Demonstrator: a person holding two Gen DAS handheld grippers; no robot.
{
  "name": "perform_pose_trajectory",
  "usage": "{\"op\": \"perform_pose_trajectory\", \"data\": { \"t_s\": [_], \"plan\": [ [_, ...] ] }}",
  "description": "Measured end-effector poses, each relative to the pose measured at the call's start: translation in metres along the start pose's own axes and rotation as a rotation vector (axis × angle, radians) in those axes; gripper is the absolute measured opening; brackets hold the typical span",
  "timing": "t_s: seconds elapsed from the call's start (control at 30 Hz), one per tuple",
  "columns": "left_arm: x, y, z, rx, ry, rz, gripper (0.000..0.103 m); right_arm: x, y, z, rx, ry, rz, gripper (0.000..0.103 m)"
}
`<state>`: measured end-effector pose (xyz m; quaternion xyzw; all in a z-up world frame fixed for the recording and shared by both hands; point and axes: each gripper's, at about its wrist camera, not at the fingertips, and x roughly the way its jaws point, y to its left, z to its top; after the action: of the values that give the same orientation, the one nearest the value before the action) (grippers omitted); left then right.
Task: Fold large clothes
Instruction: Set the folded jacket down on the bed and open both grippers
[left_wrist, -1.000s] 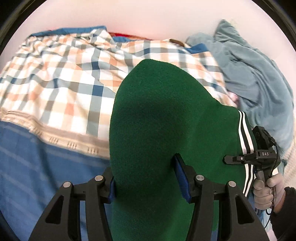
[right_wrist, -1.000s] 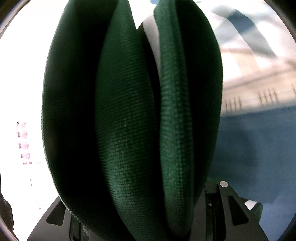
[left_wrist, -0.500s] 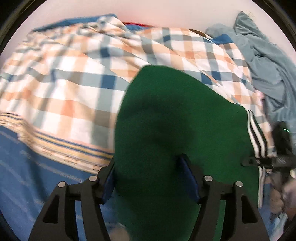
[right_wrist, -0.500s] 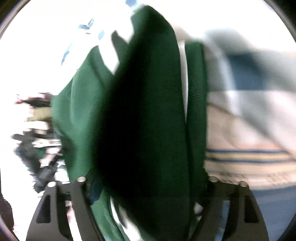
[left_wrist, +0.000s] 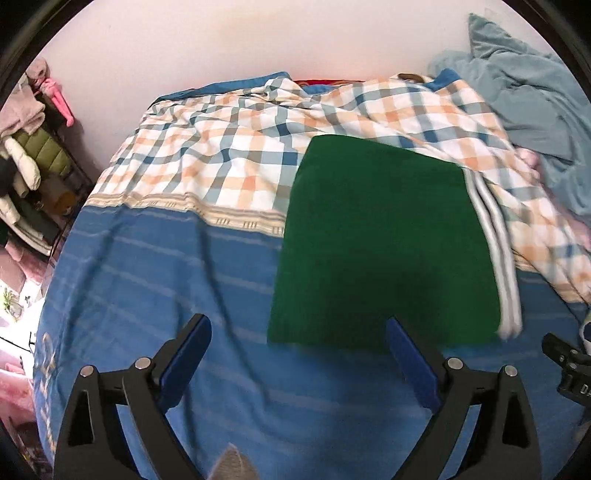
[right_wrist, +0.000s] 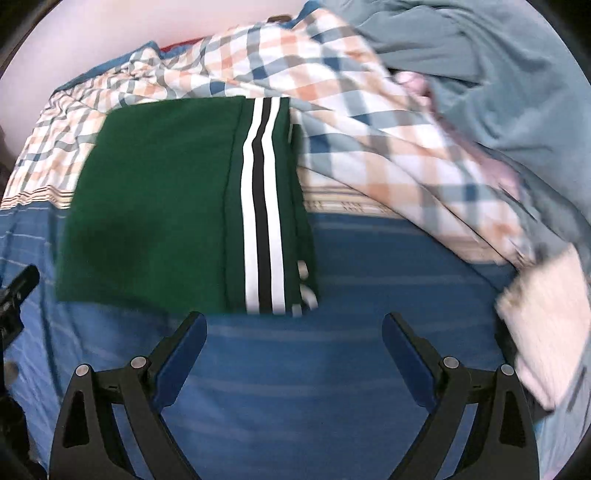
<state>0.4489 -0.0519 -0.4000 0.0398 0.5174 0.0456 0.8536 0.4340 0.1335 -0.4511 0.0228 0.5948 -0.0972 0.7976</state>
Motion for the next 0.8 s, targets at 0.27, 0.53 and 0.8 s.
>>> {"op": "perform_pose_trajectory", "data": {
  "t_s": [0.27, 0.53, 0.8],
  "plan": [
    [-0.149, 0.008, -0.029, 0.012, -0.081, -0.024, 0.097, -0.166, -0.071, -0.05, 0.04, -0.109, -0.059, 0.097],
    [-0.288, 0.026, -0.058, 0.029, -0.176, -0.039, 0.097, -0.348, -0.095, -0.136, 0.068, -0.248, -0.093, 0.097],
    [-0.403, 0.044, -0.089, 0.018, -0.236, -0.057, 0.097, -0.477, -0.129, -0.198, 0.062, -0.323, -0.069, 0.097]
  ]
}}
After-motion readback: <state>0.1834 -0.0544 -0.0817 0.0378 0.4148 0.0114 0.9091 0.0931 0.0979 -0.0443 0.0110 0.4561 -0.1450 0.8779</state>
